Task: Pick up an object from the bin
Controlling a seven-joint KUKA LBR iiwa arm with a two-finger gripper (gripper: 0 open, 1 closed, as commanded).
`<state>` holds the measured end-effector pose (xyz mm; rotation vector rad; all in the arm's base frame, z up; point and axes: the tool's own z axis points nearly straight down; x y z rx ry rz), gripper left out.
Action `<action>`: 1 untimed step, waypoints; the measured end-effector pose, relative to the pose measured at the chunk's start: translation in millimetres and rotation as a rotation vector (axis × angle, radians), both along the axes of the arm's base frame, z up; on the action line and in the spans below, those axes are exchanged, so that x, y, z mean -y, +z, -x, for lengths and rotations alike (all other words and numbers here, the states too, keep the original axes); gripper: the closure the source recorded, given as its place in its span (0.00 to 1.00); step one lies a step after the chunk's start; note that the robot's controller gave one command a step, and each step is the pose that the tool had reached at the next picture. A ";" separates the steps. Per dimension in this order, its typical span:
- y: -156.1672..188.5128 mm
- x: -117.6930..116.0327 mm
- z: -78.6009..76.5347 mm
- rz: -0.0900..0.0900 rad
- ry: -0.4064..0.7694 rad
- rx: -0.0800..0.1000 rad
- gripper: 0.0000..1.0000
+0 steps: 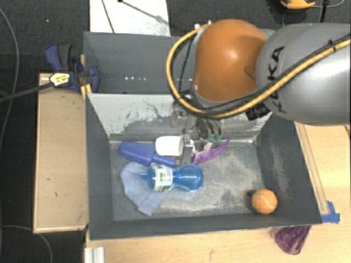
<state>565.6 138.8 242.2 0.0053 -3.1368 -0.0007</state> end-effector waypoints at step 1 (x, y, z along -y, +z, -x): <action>4.9 0.9 -1.4 -0.001 -0.004 0.008 0.00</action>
Offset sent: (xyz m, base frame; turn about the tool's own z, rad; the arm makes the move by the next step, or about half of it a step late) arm -0.0224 -0.0464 -0.0681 0.0511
